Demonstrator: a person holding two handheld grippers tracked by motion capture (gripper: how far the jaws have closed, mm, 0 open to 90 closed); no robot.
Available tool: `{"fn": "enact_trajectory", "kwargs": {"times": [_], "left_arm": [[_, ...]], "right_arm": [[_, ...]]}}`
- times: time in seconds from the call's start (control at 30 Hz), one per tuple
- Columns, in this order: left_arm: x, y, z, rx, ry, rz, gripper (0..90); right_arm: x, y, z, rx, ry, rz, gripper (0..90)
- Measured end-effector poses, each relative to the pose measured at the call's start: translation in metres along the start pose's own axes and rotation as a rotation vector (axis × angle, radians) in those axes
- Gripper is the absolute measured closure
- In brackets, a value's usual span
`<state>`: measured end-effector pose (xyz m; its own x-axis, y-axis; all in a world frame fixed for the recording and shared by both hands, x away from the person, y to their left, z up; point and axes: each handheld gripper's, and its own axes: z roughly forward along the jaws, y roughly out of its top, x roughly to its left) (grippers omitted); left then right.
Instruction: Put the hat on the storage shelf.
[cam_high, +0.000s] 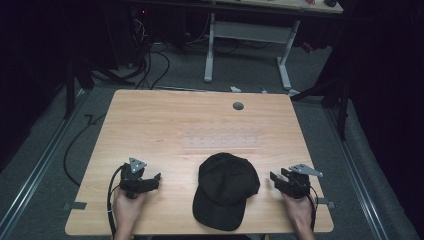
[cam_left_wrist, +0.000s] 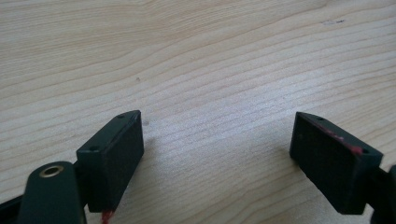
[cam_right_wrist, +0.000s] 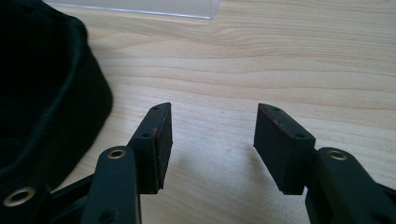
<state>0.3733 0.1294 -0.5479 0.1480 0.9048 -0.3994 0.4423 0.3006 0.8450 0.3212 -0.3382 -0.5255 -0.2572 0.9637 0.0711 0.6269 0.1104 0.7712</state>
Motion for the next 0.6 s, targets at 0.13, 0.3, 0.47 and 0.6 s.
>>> {"fn": "enact_trajectory", "kwargs": {"times": [0.13,0.3,0.47,0.6], "left_arm": [[0.0,0.0,0.0,0.0,0.0,0.0,17.8],[0.0,0.0,0.0,-0.001,0.001,0.0,17.8],[0.0,0.0,0.0,-0.001,0.002,-0.001,17.8],[0.0,0.0,0.0,-0.003,0.003,-0.001,17.8]], "right_arm": [[0.005,-0.001,-0.007,-0.015,0.036,0.009,45.8],[0.013,0.0,-0.015,-0.031,0.084,0.017,46.7],[0.018,0.001,-0.019,-0.039,0.117,0.023,47.1],[0.022,0.002,-0.021,-0.045,0.131,0.013,47.2]]}}
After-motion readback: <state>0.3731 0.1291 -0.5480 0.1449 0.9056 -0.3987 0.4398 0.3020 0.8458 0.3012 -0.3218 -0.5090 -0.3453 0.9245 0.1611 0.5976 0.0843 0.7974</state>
